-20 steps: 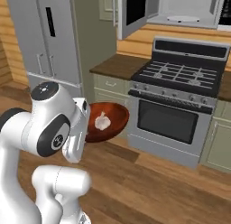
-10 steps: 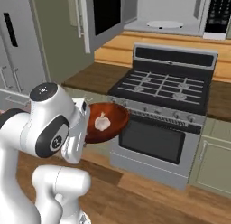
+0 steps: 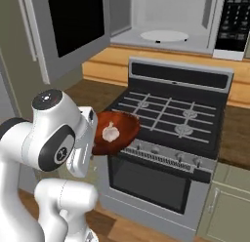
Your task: Pick the garlic from the sink and place it in the bowl. Then pick the bowl and place it in the microwave. Then close the microwave door and press the start button.
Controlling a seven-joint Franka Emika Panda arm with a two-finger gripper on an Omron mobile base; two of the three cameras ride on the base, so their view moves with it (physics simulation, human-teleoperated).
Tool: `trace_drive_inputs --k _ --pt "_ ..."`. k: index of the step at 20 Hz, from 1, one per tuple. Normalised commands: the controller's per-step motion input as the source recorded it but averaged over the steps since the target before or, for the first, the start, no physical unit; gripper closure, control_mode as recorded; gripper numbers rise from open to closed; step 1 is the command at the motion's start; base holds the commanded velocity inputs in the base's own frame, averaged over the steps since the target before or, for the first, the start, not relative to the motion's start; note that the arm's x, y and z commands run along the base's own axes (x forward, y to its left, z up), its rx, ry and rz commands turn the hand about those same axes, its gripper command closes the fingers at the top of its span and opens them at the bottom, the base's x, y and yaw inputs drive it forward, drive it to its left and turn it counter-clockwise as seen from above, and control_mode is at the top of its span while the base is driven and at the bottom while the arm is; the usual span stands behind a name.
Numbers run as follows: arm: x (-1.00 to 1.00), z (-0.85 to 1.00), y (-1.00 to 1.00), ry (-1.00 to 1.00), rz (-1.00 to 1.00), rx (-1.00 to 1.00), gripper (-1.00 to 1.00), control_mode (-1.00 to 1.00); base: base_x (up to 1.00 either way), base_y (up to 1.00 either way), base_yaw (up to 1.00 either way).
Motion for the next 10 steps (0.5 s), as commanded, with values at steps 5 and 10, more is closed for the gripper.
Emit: trace_drive_inputs --k 5,10 --pt "0.00 0.00 0.00 0.00 0.00 0.00 1.00 1.00 0.99 -0.44 0.08" --pt "0.00 0.00 0.00 0.00 0.00 0.00 1.00 1.00 0.45 -0.64 0.38"
